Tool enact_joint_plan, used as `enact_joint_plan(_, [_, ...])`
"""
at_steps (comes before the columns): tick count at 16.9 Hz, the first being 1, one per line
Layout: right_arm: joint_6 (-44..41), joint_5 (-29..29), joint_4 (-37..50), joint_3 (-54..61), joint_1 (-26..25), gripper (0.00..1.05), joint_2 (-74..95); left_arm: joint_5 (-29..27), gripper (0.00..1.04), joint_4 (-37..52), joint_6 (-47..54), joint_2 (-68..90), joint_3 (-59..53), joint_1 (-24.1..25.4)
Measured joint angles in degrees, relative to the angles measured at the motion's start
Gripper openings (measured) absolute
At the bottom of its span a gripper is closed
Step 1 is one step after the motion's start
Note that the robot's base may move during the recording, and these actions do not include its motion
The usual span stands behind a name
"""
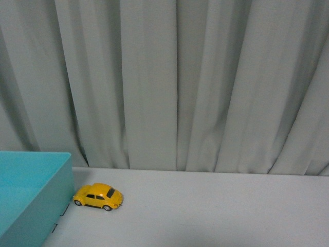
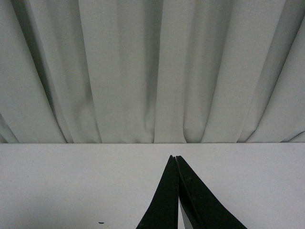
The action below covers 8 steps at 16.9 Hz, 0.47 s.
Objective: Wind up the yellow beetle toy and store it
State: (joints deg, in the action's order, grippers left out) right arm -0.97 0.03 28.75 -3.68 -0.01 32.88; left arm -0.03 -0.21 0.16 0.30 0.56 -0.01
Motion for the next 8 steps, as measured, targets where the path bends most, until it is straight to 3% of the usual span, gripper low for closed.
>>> enact_joint_plan(8, [0.1, 0.0, -6.4, 3.1, 0.0, 0.02, -10.6, 0.0, 0.98, 0.0, 0.0, 0.0, 0.0, 0.0])
